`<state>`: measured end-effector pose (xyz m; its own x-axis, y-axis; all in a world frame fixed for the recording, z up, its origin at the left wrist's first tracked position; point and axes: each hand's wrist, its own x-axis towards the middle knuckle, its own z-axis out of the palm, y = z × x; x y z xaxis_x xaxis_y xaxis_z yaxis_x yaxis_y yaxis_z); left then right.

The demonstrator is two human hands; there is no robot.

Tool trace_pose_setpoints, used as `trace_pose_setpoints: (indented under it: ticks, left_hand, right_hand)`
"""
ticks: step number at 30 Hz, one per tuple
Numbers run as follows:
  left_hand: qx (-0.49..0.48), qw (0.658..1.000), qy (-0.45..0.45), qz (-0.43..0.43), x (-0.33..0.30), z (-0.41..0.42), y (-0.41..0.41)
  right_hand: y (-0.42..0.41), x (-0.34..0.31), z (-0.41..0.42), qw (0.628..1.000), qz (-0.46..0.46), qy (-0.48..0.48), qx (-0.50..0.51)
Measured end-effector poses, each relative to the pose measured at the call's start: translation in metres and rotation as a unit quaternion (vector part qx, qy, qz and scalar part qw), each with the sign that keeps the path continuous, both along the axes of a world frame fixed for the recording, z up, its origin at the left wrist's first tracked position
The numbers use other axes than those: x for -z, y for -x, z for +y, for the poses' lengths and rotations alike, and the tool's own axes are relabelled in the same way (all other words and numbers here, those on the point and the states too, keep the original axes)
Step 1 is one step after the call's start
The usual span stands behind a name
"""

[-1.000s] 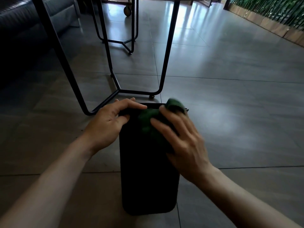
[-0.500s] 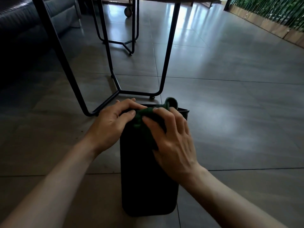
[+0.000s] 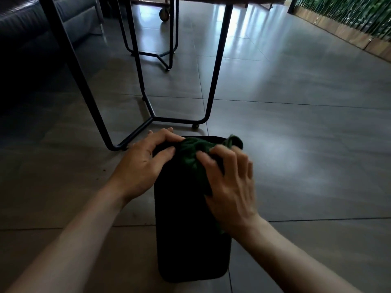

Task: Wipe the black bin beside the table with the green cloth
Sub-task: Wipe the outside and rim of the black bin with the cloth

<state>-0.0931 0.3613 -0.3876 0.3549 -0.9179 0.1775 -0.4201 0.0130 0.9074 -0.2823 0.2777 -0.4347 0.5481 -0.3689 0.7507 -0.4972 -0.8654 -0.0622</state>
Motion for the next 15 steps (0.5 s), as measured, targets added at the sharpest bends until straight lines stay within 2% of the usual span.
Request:
trace_pose_setpoints:
  ticks: [4,7,9,12,14,15]
  left_hand:
    - [-0.006,1.0,0.011,-0.017,0.002,0.0,0.001]
    - [-0.006,1.0,0.018,-0.018,0.003,0.0,0.003]
    - [-0.007,1.0,0.013,-0.021,0.003,0.0,0.004]
    - [-0.002,1.0,0.01,-0.029,-0.001,0.0,0.003]
    - [-0.005,0.999,0.009,-0.034,-0.003,0.0,0.003]
    - [-0.008,0.999,0.011,-0.036,-0.003,0.0,0.004]
  right_hand:
    - [0.038,0.059,0.046,0.985,0.128,0.074,-0.088]
    - [0.059,0.066,0.053,0.97,0.176,0.098,-0.137]
    - [0.046,0.044,0.038,0.983,0.128,0.065,-0.113]
    - [0.012,-0.002,0.001,1.0,-0.001,-0.003,-0.015]
    - [0.004,-0.004,0.0,1.0,-0.019,-0.01,0.008]
    - [0.009,0.008,0.01,1.0,0.008,0.004,-0.008]
